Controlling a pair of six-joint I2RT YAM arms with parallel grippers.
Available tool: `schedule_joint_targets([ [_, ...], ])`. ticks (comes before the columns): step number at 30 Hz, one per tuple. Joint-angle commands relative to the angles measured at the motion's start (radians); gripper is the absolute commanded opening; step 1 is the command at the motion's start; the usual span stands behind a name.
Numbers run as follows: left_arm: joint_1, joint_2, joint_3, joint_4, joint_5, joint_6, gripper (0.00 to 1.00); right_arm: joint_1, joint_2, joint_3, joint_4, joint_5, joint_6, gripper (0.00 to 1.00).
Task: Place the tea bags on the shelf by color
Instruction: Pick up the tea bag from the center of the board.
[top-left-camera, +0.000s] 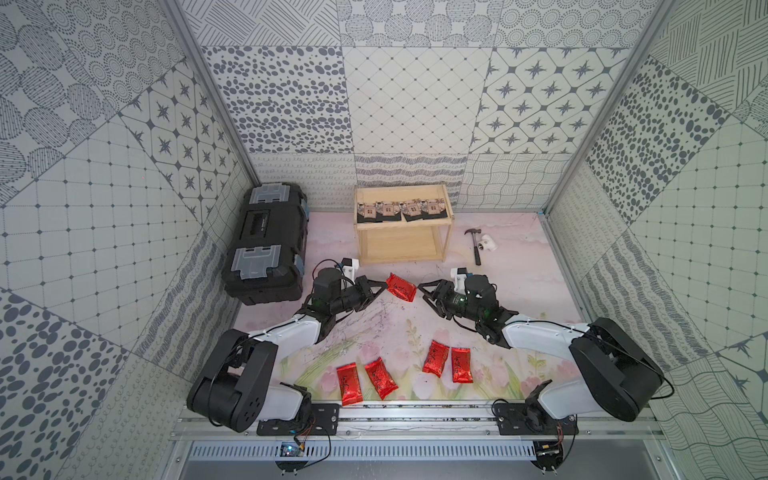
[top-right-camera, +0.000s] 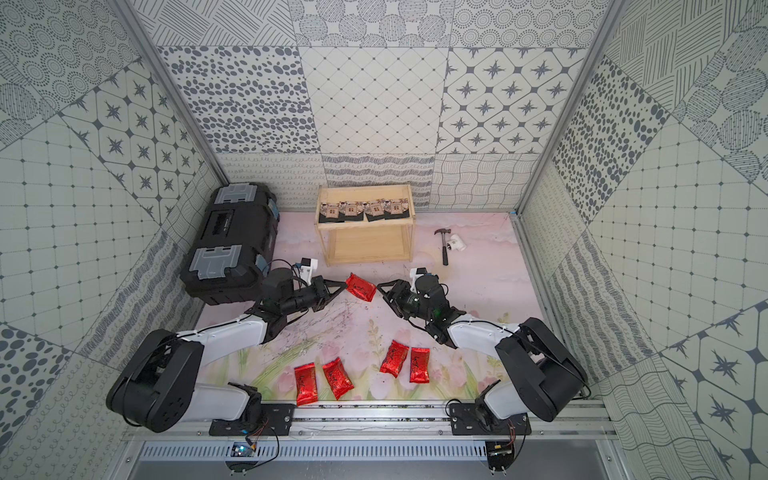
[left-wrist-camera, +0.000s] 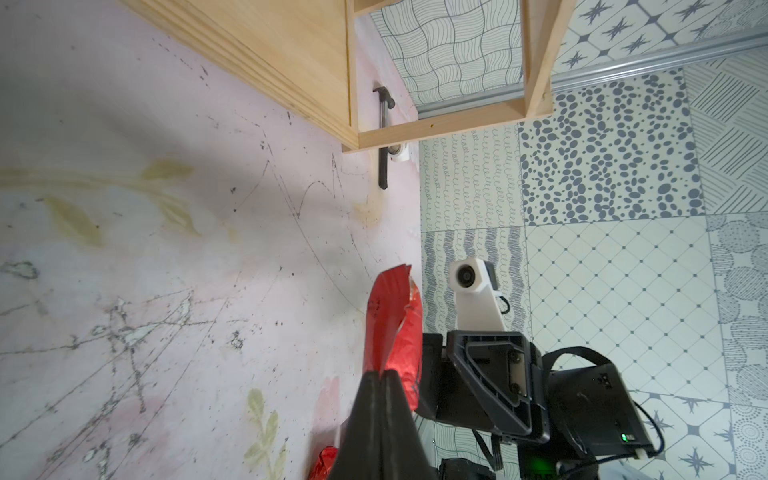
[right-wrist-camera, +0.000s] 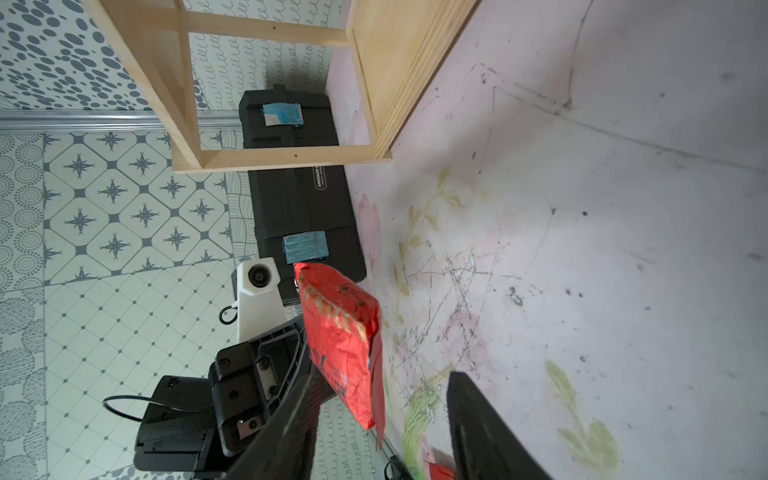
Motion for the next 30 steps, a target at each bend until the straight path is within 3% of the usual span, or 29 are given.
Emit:
schedule_joint_targets([
  [1, 0.016, 0.006, 0.015, 0.156, 0.070, -0.081, 0.00, -0.004, 0.026, -0.025, 0.184, -0.071, 0.085, 0.54],
  [6, 0.017, 0.006, 0.019, 0.166, 0.083, -0.094, 0.00, -0.005, 0.090, -0.020, 0.272, -0.095, 0.099, 0.46],
  [13, 0.018, 0.003, 0.020, 0.167, 0.089, -0.094, 0.00, -0.005, 0.180, -0.013, 0.420, -0.120, 0.138, 0.23],
  [20, 0.019, 0.004, 0.022, 0.146, 0.091, -0.080, 0.00, -0.012, 0.176, -0.037, 0.438, -0.111, 0.135, 0.00],
  [26, 0.019, 0.000, 0.033, 0.105, 0.095, -0.051, 0.00, -0.011, 0.163, -0.033, 0.400, -0.108, 0.117, 0.00],
  [27, 0.018, -0.009, 0.040, 0.080, 0.094, -0.036, 0.04, -0.011, 0.158, -0.030, 0.375, -0.098, 0.112, 0.00],
  [29, 0.026, -0.041, 0.060, -0.023, 0.083, 0.007, 0.30, -0.010, 0.142, -0.025, 0.318, -0.060, 0.101, 0.00],
  [30, 0.033, -0.069, 0.071, -0.085, 0.068, 0.034, 0.37, -0.009, 0.129, -0.020, 0.285, -0.034, 0.092, 0.00],
])
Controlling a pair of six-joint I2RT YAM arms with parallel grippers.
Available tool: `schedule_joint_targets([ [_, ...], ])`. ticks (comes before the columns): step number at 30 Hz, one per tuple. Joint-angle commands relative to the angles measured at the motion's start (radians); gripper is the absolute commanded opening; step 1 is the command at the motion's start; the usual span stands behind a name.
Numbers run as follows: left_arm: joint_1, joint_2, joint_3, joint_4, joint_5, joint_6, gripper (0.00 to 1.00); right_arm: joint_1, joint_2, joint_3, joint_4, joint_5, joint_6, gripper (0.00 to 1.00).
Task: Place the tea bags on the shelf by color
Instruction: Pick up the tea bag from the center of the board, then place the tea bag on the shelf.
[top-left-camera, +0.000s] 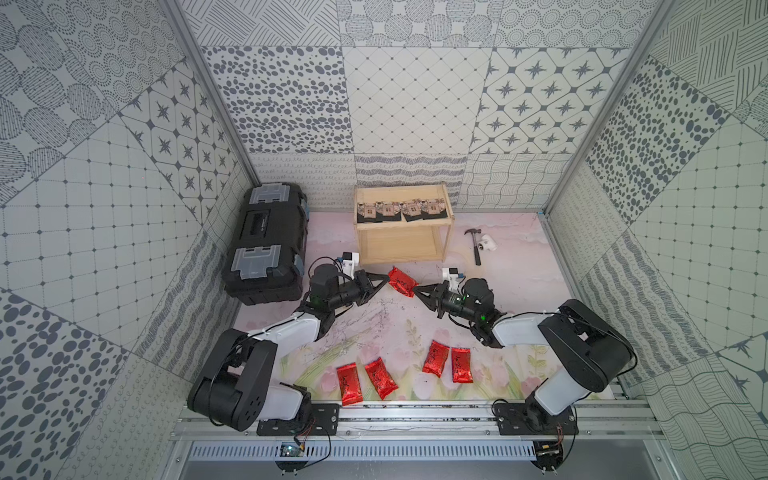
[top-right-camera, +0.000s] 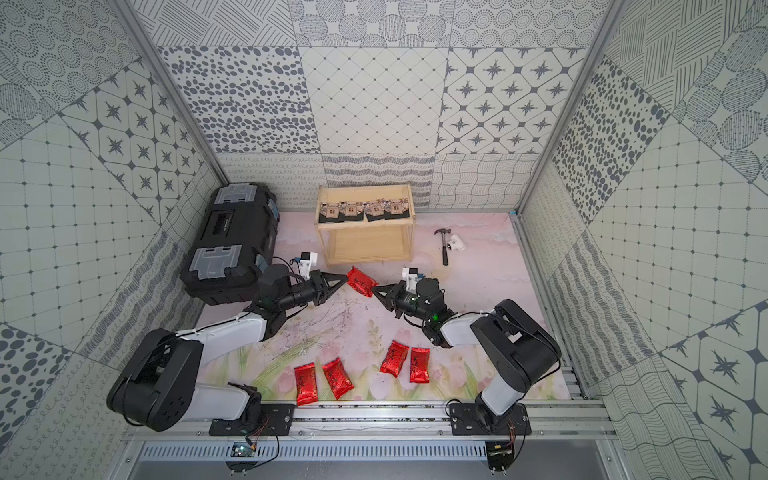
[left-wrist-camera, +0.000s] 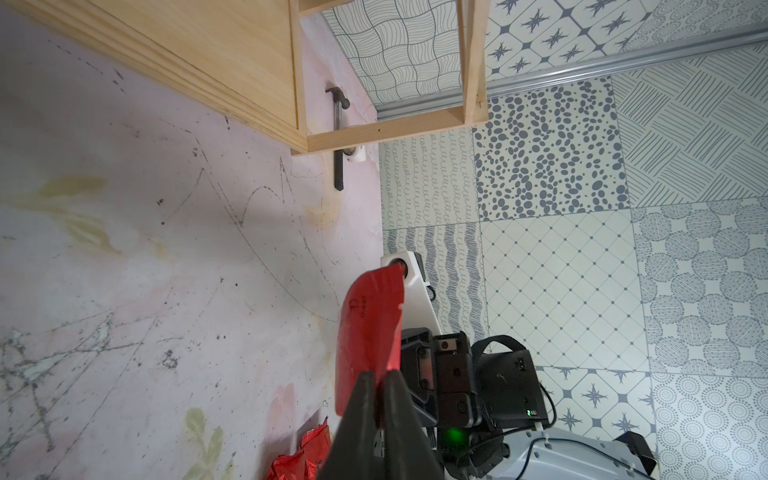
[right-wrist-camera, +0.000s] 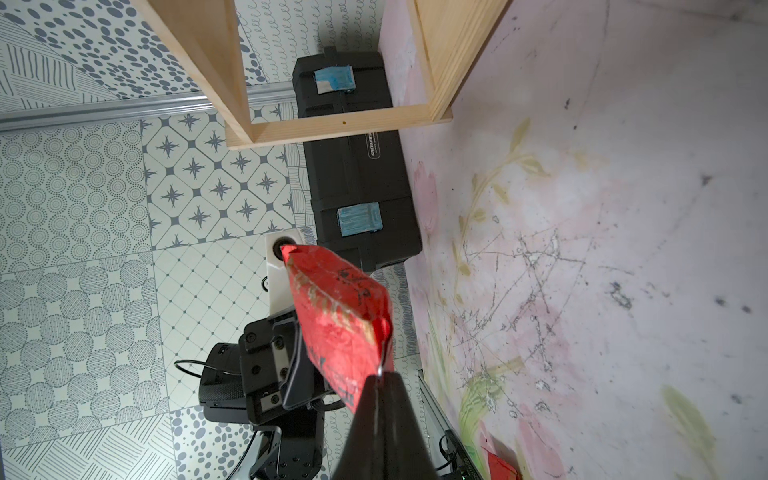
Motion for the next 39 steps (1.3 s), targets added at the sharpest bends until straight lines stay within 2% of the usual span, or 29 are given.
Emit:
schedule_joint_targets([
  [1, 0.027, -0.087, 0.051, -0.232, -0.018, 0.129, 0.45, 0.003, -0.050, 0.016, -0.083, 0.097, -0.038, 0.00],
  [4, 0.048, -0.189, 0.123, -0.579, -0.130, 0.271, 0.70, 0.041, -0.079, 0.064, -0.190, 0.243, -0.065, 0.00],
  [6, 0.057, -0.245, 0.170, -0.779, -0.232, 0.348, 0.79, 0.087, -0.077, 0.106, -0.256, 0.407, -0.079, 0.00],
  [10, 0.085, -0.302, 0.206, -0.989, -0.387, 0.418, 0.79, 0.179, 0.019, 0.248, -0.370, 0.640, -0.027, 0.00],
  [14, 0.088, -0.326, 0.194, -1.036, -0.452, 0.417, 0.79, 0.225, 0.178, 0.433, -0.486, 0.765, 0.050, 0.00],
  [21, 0.088, -0.283, 0.259, -1.195, -0.536, 0.395, 0.75, 0.241, 0.425, 0.711, -0.629, 0.857, 0.155, 0.00],
  [28, 0.103, -0.343, 0.262, -1.208, -0.530, 0.404, 0.75, 0.238, 0.593, 0.905, -0.697, 0.889, 0.199, 0.00],
  [39, 0.103, -0.387, 0.253, -1.225, -0.518, 0.421, 0.74, 0.235, 0.714, 1.105, -0.753, 0.872, 0.208, 0.00],
])
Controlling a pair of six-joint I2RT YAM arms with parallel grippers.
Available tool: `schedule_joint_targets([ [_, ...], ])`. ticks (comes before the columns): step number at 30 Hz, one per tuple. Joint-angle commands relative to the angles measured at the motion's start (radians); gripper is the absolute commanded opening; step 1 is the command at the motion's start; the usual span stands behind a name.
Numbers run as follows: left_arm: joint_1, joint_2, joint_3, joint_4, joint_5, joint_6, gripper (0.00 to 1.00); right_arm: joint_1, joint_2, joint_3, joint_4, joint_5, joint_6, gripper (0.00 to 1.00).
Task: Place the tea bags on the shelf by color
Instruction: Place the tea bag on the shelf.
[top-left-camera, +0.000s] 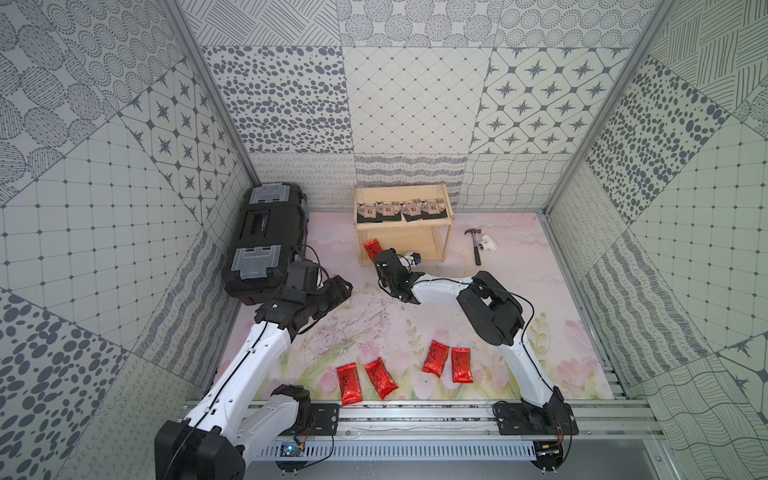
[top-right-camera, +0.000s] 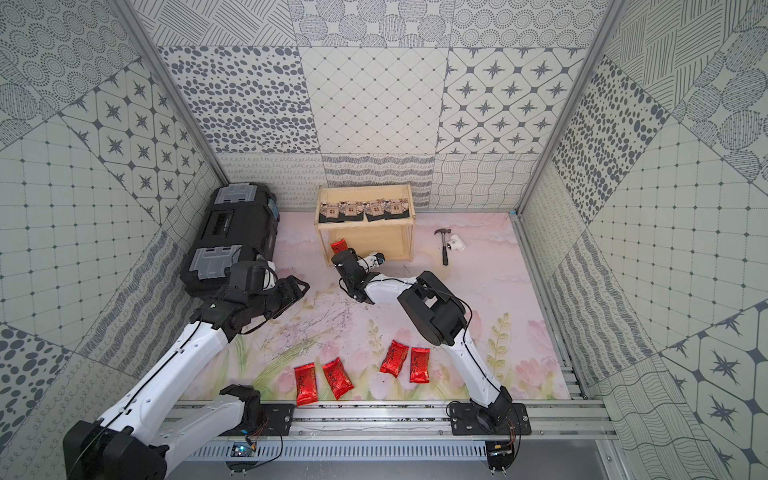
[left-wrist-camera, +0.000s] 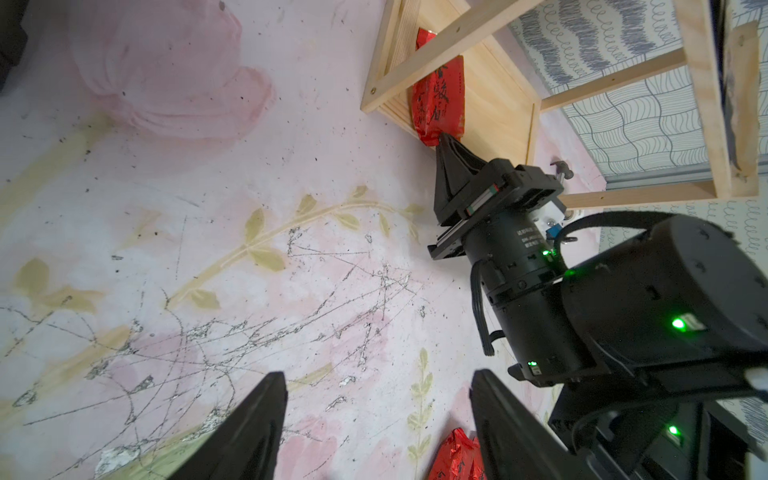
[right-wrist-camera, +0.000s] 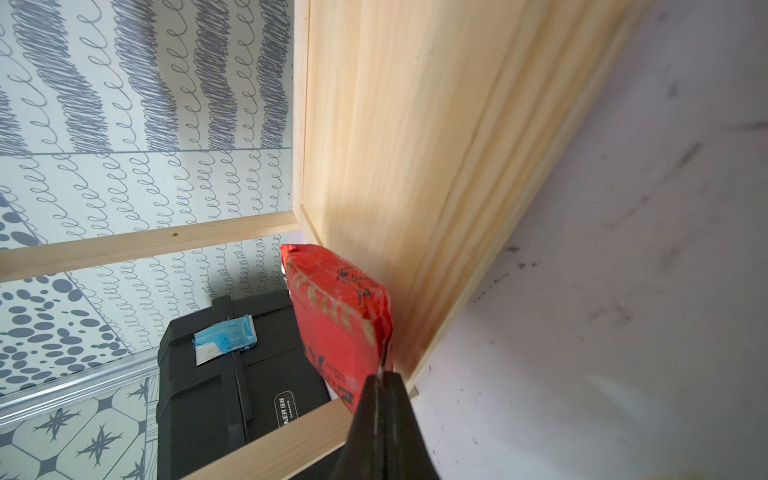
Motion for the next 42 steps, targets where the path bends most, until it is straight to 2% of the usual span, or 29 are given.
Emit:
schedule_joint_targets([
  [1, 0.003, -0.009, 0.004, -0.050, -0.018, 0.040, 0.74, -0.002, 0.034, 0.037, -0.017, 0.011, 0.008, 0.00],
  [20, 0.002, -0.016, 0.003, -0.057, -0.008, 0.049, 0.74, -0.018, 0.108, 0.172, -0.053, 0.034, -0.020, 0.00],
  [26, 0.002, -0.011, 0.005, -0.058, -0.010, 0.052, 0.74, -0.023, 0.136, 0.206, -0.057, 0.023, -0.022, 0.04],
  [31, 0.001, -0.007, 0.005, -0.058, -0.009, 0.053, 0.75, -0.022, 0.149, 0.219, -0.058, 0.008, -0.029, 0.11],
  [38, 0.004, -0.007, 0.002, -0.052, -0.002, 0.057, 0.74, -0.021, 0.135, 0.209, -0.053, -0.016, -0.069, 0.29],
  [42, 0.003, -0.009, 0.001, -0.050, 0.001, 0.055, 0.74, -0.011, 0.118, 0.191, -0.040, -0.020, -0.090, 0.31],
])
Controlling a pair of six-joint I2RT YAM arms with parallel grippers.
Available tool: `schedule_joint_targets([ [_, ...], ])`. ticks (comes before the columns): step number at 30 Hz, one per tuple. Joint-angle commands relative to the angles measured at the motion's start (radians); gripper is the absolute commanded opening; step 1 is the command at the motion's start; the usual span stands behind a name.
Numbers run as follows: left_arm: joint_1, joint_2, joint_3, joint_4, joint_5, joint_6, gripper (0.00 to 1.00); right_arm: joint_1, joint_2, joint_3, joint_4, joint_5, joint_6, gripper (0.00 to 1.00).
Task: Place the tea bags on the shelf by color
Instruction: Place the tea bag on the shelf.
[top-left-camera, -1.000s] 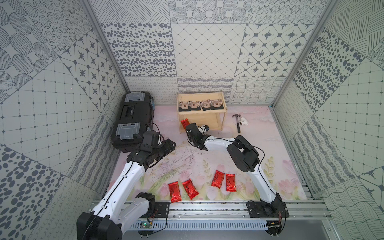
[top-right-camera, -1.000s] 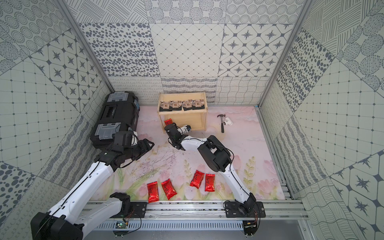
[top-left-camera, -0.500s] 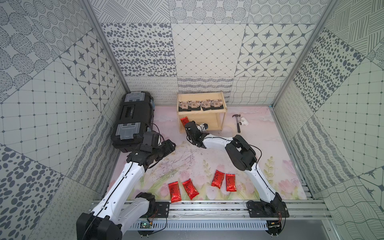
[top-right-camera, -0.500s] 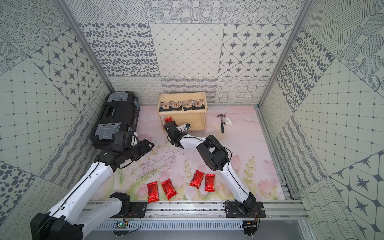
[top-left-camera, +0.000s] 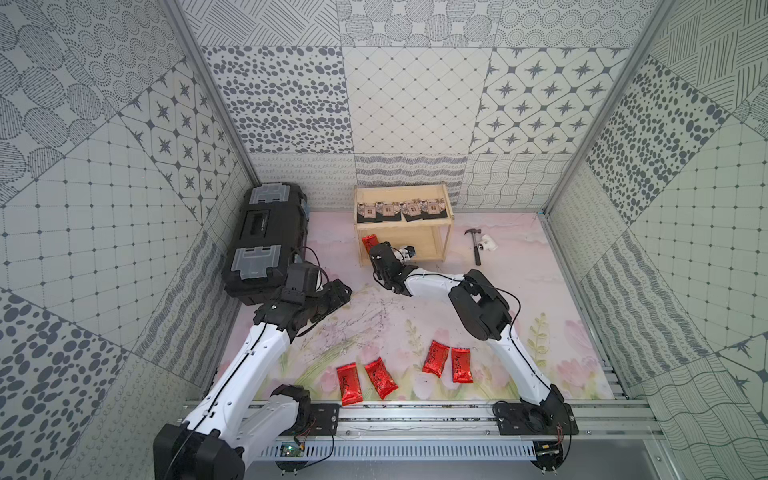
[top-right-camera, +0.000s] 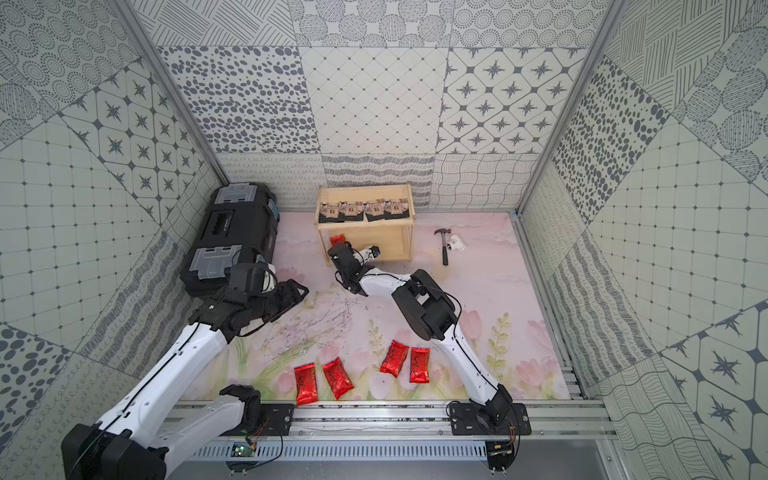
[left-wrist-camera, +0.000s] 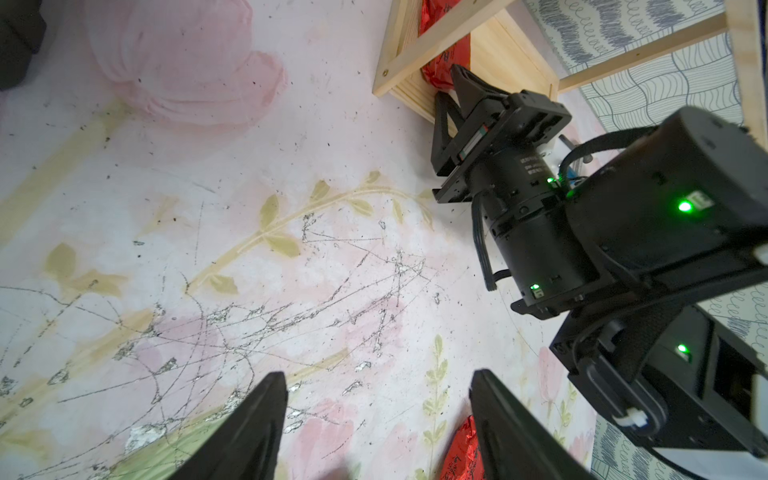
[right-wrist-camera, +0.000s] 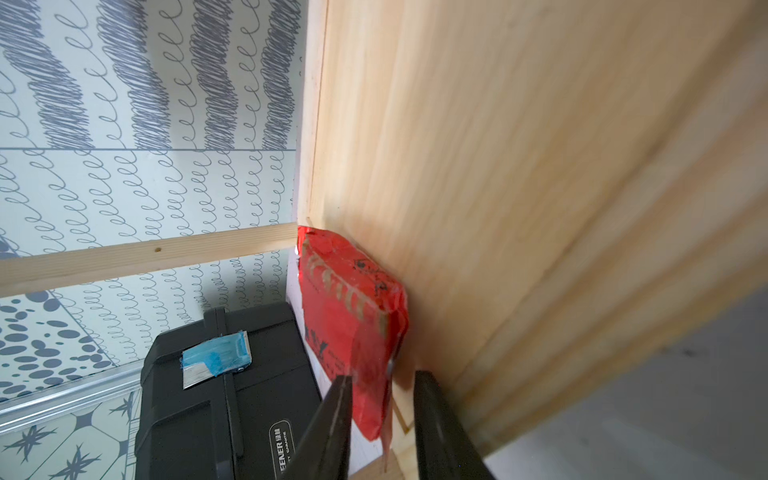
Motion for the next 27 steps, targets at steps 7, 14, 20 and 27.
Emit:
schedule_joint_targets([
  [7, 0.002, -0.003, -0.009, 0.006, 0.013, 0.017, 0.74, 0.026, -0.009, -0.002, 0.024, -0.030, -0.049, 0.31],
  [14, 0.003, -0.006, -0.016, 0.016, 0.021, 0.013, 0.74, 0.032, -0.002, 0.022, 0.020, -0.037, -0.068, 0.30],
  [20, 0.002, -0.003, -0.017, 0.019, 0.032, 0.013, 0.74, 0.031, -0.083, -0.099, 0.114, -0.085, -0.145, 0.29],
  [27, 0.004, 0.012, -0.017, 0.031, 0.059, 0.015, 0.73, -0.003, -0.233, -0.363, 0.358, -0.231, -0.273, 0.22],
])
